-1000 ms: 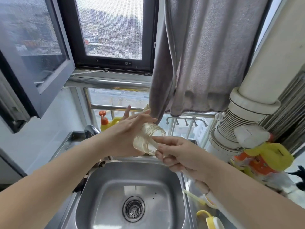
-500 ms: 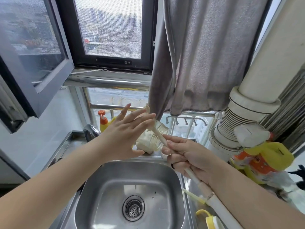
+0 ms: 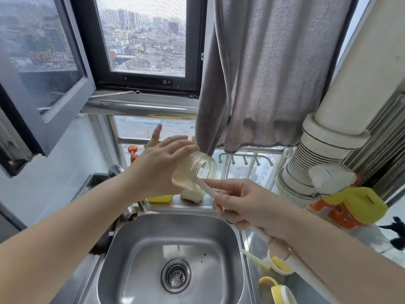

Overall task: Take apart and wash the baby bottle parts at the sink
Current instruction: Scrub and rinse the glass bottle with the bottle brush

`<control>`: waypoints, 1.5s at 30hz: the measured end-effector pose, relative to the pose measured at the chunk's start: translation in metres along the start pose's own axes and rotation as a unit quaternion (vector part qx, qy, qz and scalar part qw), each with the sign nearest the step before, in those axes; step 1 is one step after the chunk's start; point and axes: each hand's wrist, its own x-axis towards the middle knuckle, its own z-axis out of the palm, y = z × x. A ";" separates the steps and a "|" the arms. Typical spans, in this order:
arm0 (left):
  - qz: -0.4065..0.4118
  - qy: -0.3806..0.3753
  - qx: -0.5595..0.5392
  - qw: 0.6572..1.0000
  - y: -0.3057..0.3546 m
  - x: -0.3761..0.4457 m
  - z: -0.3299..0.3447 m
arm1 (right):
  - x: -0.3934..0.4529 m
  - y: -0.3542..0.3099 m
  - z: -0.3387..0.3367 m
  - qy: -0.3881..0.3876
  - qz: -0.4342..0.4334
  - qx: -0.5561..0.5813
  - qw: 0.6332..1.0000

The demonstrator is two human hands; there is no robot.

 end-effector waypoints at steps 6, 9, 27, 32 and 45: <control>0.038 -0.062 -0.015 0.997 -0.006 -0.004 0.003 | -0.002 -0.007 -0.018 0.097 -0.112 -0.679 0.719; 0.047 -0.061 -0.022 0.997 -0.007 -0.006 0.004 | -0.004 -0.014 -0.016 0.163 -0.203 -0.759 0.596; 0.026 -0.083 0.009 0.996 -0.010 -0.021 0.007 | -0.008 0.002 -0.001 0.115 -0.108 -0.733 0.662; 0.066 -0.065 0.002 0.996 -0.011 -0.014 0.006 | -0.006 0.009 0.002 0.090 -0.062 -0.518 0.848; 0.028 -0.019 -0.011 0.999 -0.017 -0.019 0.002 | -0.009 0.017 0.010 0.059 -0.027 -0.246 0.967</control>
